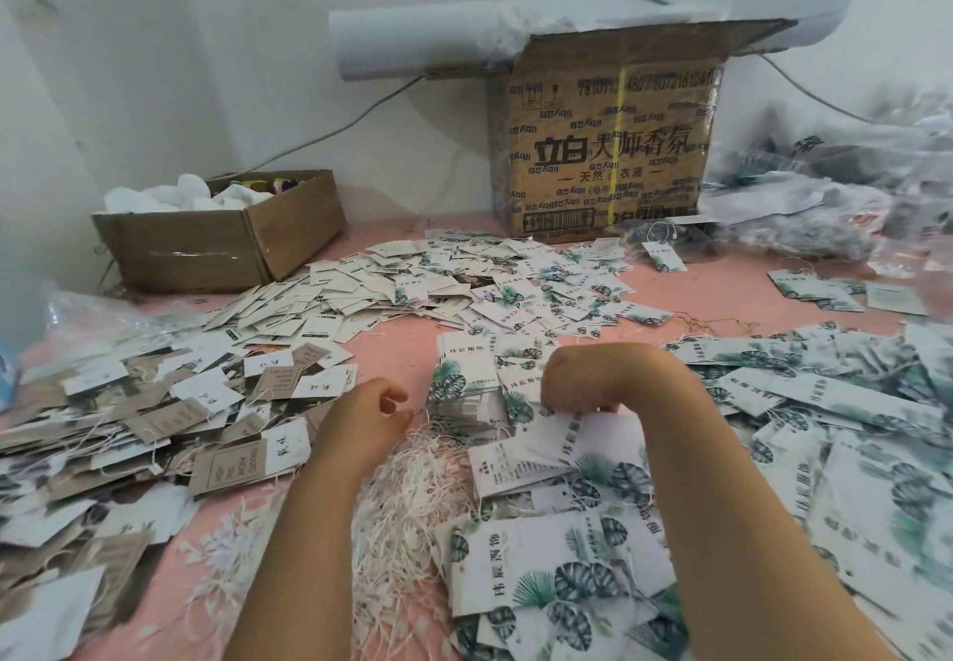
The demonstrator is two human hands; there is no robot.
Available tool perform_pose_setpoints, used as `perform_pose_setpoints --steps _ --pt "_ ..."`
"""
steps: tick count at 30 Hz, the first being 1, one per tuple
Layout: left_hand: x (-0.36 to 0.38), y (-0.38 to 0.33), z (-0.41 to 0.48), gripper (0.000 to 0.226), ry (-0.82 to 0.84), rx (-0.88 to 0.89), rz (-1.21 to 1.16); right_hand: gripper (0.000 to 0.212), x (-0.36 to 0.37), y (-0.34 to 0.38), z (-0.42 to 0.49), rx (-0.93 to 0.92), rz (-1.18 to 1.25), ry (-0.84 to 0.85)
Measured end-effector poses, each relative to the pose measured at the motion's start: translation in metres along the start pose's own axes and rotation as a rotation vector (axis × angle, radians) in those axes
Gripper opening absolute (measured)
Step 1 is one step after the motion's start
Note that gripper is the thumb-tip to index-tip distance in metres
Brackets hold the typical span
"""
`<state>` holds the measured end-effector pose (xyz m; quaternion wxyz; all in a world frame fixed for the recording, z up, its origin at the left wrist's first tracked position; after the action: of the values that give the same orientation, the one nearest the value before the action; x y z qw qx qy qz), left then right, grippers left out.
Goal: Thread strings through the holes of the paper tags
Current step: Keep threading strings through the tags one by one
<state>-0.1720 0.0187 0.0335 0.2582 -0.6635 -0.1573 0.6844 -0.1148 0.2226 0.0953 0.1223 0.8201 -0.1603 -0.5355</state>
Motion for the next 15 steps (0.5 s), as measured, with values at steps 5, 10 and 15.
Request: perform_pose_setpoints --steps 5,10,15 --pt "0.006 0.007 0.001 0.031 0.012 -0.041 0.072 0.022 0.010 0.008 -0.005 0.022 0.105 0.300" --pt "0.006 0.007 -0.002 0.010 0.053 -0.022 0.090 0.041 0.019 0.022 -0.007 -0.042 -0.037 0.397" --pt "0.001 0.003 -0.005 0.017 0.057 0.007 0.036 0.044 0.025 0.027 -0.004 -0.049 -0.032 0.402"
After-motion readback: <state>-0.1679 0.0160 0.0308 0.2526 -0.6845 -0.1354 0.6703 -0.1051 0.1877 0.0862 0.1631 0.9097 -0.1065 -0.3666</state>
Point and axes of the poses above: each hand's wrist, its own z-axis towards the middle knuckle, its own x-axis out of the palm, y = z × x, the point moved 3 cm from there along z, towards the middle knuckle, and after that the axes turned 6 degrees about z, right-handed, at the moved point
